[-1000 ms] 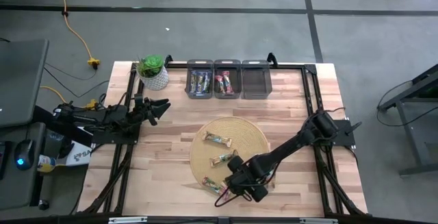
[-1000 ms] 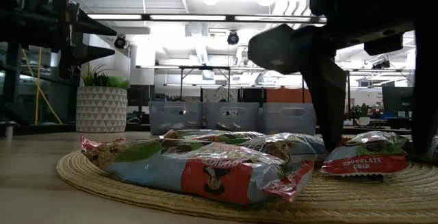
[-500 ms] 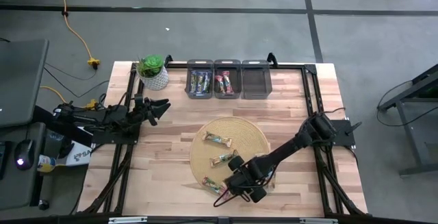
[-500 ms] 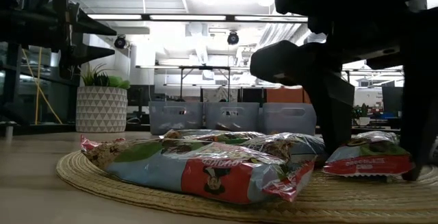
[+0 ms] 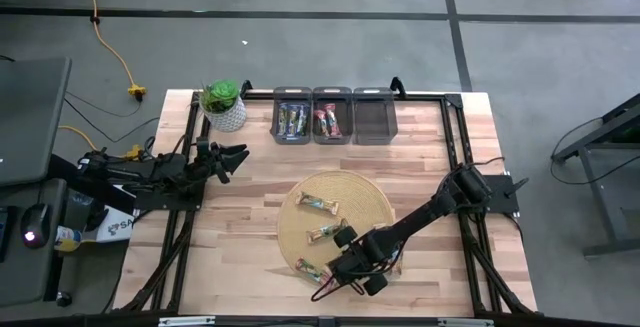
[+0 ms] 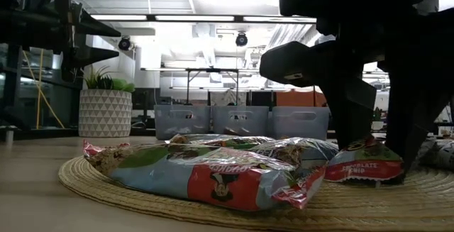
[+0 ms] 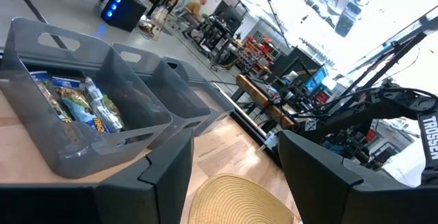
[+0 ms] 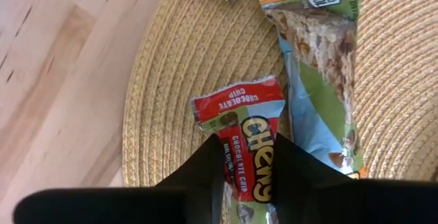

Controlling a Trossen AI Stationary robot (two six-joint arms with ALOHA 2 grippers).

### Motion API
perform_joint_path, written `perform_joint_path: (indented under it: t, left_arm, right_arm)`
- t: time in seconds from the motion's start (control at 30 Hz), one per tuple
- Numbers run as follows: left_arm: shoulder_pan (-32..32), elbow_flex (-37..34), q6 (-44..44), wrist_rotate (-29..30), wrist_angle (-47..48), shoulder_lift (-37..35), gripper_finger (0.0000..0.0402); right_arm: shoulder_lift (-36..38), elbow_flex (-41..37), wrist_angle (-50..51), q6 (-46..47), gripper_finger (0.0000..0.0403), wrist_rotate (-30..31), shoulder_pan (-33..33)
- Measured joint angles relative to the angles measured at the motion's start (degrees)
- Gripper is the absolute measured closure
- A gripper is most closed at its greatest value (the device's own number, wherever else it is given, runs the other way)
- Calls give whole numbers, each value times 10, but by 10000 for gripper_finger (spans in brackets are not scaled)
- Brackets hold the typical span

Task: Pick and place Granola Bars by type
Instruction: Put the red granola bar into the middle black bin

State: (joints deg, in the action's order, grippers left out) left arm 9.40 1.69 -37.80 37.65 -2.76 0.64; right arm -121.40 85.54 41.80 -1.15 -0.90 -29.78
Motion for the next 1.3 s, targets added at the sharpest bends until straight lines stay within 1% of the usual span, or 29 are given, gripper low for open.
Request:
perform_joint_path:
  t: [0.37, 0.6, 0.77, 0.97, 1.1, 1.3]
  left_arm:
    - [0, 0, 0, 0, 0, 0, 190]
    - [0, 0, 0, 0, 0, 0, 190]
    - [0, 0, 0, 0, 0, 0, 190]
    - [0, 0, 0, 0, 0, 0, 190]
    - [0, 0, 0, 0, 0, 0, 190]
    - [0, 0, 0, 0, 0, 0, 190]
  right_arm:
    - [8, -2, -23, 40, 329, -12, 0]
    - [9, -2, -58, 62, 329, -39, 0]
    - [9, -2, -72, 70, 329, -44, 0]
    - [10, -2, -91, 72, 329, -79, 0]
    - [11, -2, -127, 73, 329, -98, 0]
    - [29, -2, -198, 72, 329, -94, 5]
